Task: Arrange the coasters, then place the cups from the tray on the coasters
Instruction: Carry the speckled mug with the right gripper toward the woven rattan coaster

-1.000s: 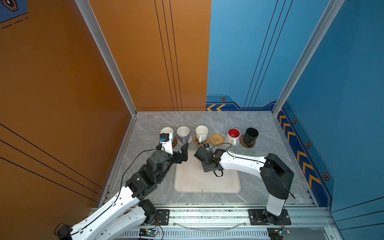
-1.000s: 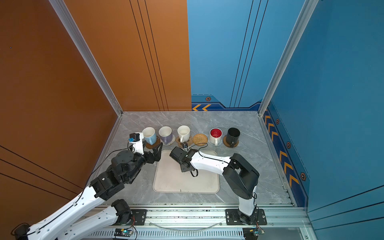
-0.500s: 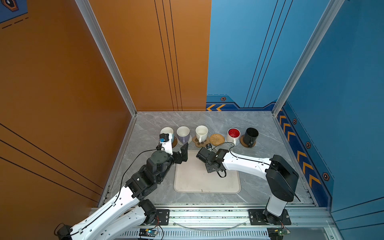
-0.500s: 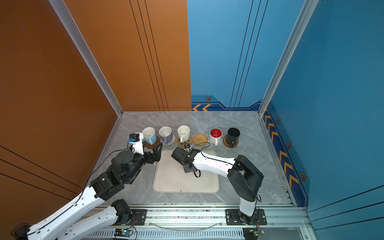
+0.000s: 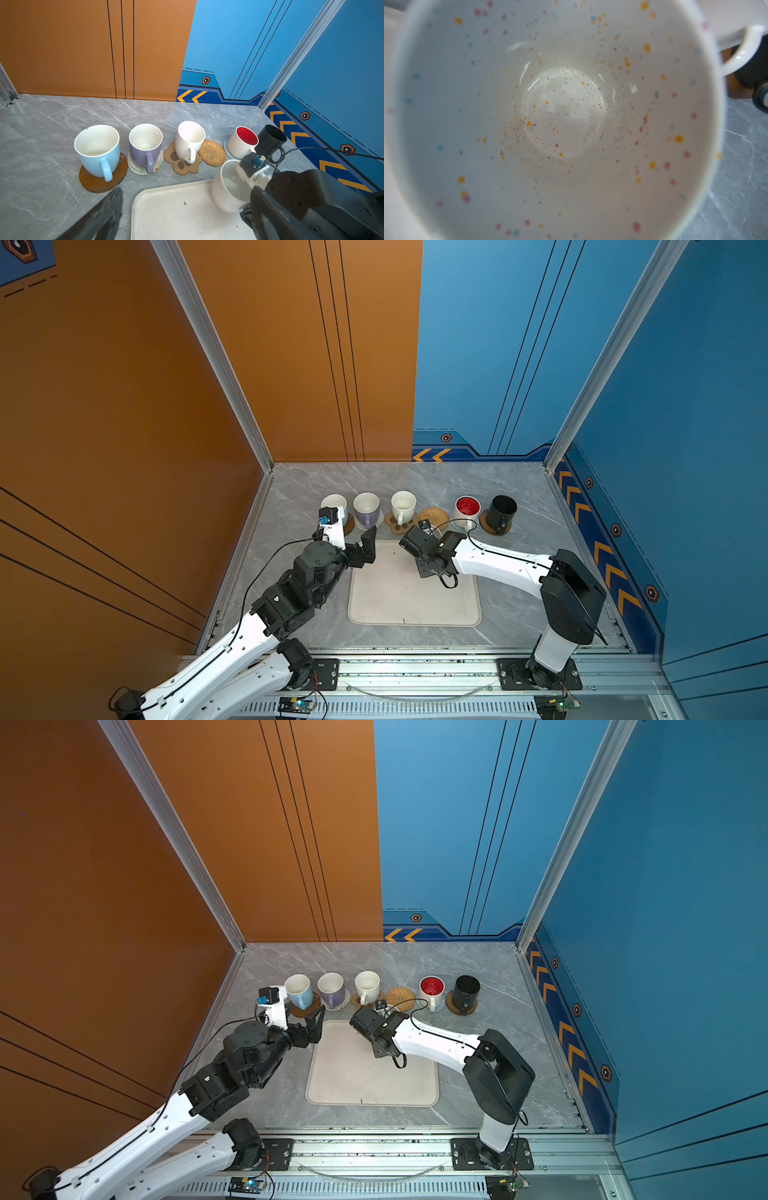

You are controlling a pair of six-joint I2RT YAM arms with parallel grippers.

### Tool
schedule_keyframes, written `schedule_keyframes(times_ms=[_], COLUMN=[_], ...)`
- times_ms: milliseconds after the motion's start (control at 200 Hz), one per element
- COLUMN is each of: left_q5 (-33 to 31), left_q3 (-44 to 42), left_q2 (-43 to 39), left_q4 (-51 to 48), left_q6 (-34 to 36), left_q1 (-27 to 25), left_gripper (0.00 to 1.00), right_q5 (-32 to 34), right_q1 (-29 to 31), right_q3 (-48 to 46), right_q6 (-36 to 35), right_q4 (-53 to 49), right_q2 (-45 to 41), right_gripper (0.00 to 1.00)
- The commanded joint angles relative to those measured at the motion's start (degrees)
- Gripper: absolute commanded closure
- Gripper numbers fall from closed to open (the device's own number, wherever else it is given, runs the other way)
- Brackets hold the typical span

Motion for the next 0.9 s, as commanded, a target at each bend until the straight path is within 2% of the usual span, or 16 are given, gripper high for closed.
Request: schedule_keyframes(times_ms=[0, 295, 861, 896], left_q5=[0.04, 0.21, -0.12, -0.16], left_q3=[-0.74, -0.75, -0.47, -0.41], left_q2=[-0.36, -0.31, -0.32, -0.31], left_q4=[-0.27, -0.49, -1.19, -1.34], left_q6=[-0.43, -0.57, -0.44, -0.35], left_q1=[0.74, 0.83, 1.08, 1.09], left_gripper=[0.04, 0.04, 0.04, 0.04], right_q5=[2.72, 0.97, -1.32, -1.33], right_q1=[-1.27, -5.06, -11.14, -13.06], right_q3=[0.81, 2.01, 10.88, 11.27], right_q6=[-0.94, -3.17, -9.37, -9.76], right_q4=[1.62, 3.70, 4.34, 4.36], right_q2=[-3.30, -2.32, 3.80, 4.10], right_gripper=[1.00, 1.00, 1.00, 1.00])
